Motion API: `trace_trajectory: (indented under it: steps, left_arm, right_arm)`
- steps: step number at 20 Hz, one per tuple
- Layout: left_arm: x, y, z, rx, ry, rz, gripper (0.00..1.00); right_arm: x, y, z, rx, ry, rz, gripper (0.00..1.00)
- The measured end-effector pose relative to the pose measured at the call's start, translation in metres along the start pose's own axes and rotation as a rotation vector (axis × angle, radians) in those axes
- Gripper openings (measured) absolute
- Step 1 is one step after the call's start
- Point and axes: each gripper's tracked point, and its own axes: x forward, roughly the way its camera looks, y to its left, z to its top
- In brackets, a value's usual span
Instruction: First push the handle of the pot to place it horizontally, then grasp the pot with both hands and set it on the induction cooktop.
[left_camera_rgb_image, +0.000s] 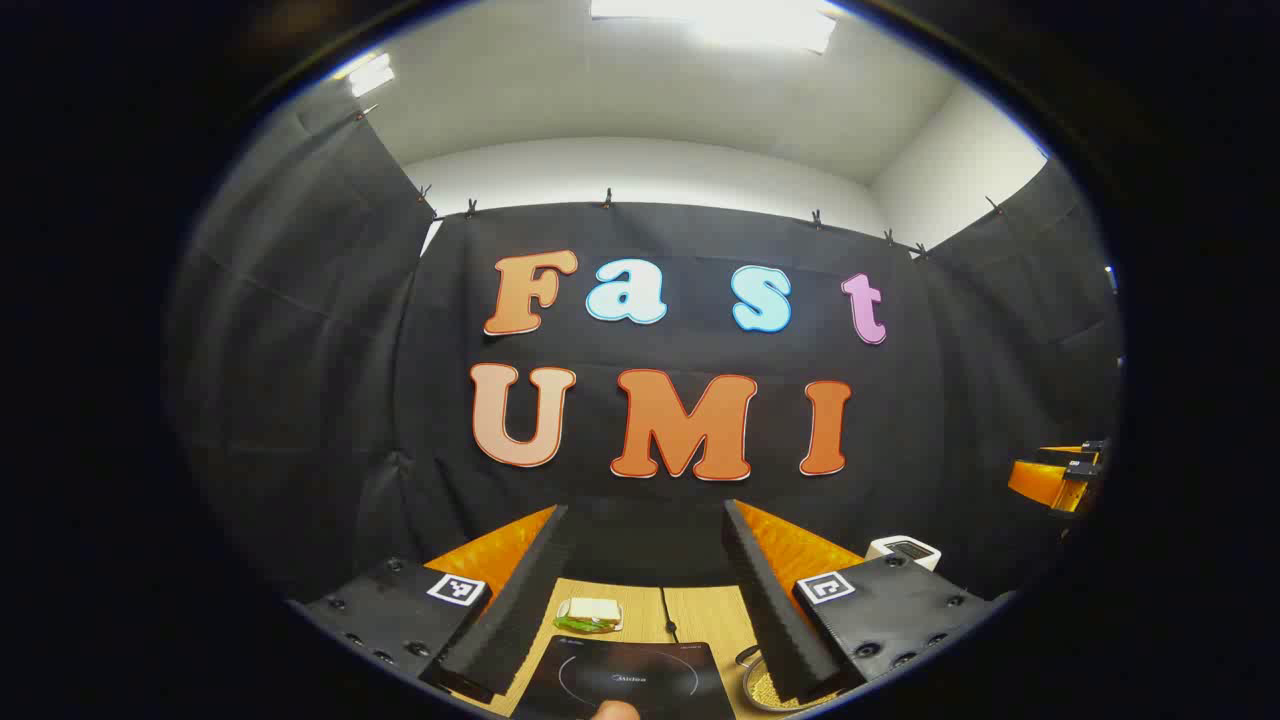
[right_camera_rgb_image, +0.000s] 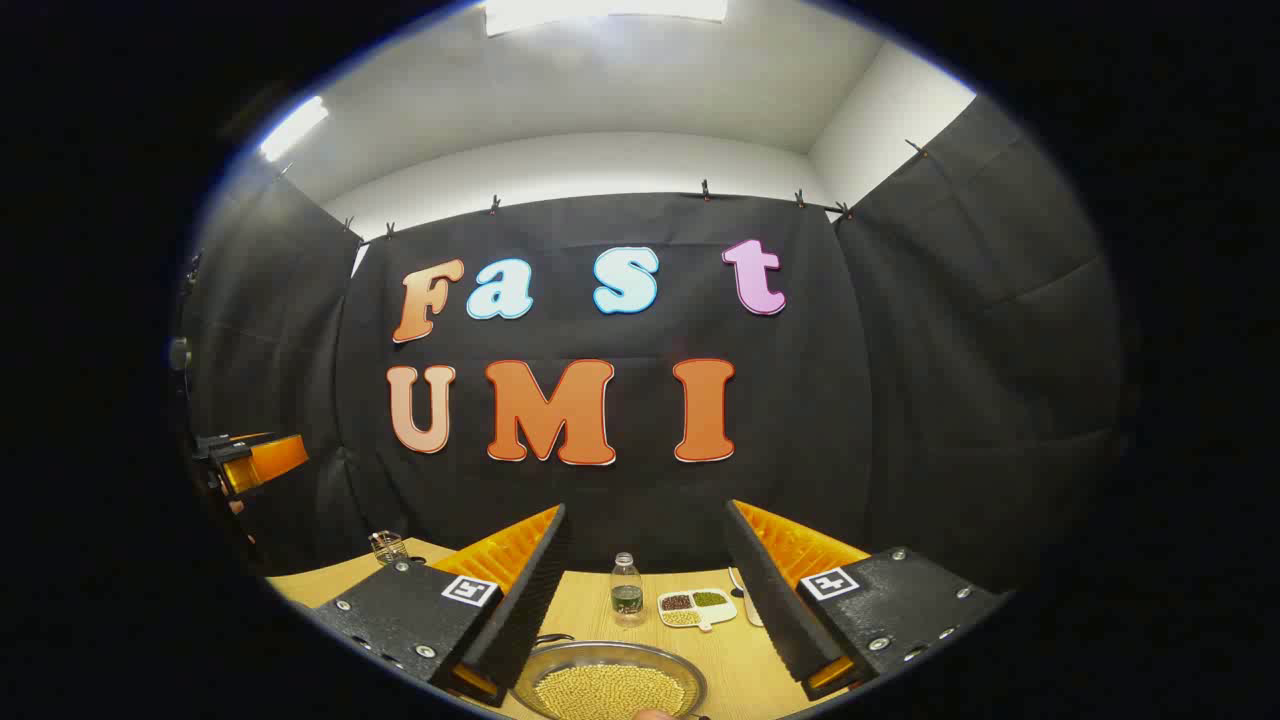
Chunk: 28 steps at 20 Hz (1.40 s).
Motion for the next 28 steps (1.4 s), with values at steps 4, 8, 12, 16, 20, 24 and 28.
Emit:
trace_trajectory:
  steps: [4,8,12,16,20,24,28]
  left_arm:
    - [0.0,0.001,-0.001,0.001,0.0,0.005,0.98]
    - [0.001,0.003,-0.002,-0.001,0.004,0.014,0.98]
    - [0.001,0.003,-0.001,0.003,0.003,0.02,0.96]
    - [0.0,0.002,-0.001,0.003,0.005,0.011,0.98]
    - [0.0,0.002,-0.003,-0.003,0.013,0.009,0.98]
    - [0.001,0.003,-0.005,-0.005,0.027,0.008,0.98]
    - [0.001,0.003,-0.005,-0.004,0.029,0.01,0.97]
  right_arm:
    - [0.0,0.007,0.002,0.006,-0.023,0.034,0.94]
    - [0.001,0.007,0.0,-0.001,-0.013,0.038,0.95]
    - [0.001,0.005,0.001,-0.002,-0.017,0.026,0.94]
    - [0.001,0.003,0.001,0.014,-0.019,0.02,0.94]
    - [0.002,0.005,-0.002,0.016,-0.016,0.024,0.95]
    - [0.0,0.008,0.0,0.034,-0.025,0.045,0.9]
    - [-0.002,0.016,-0.005,0.024,-0.02,0.073,0.79]
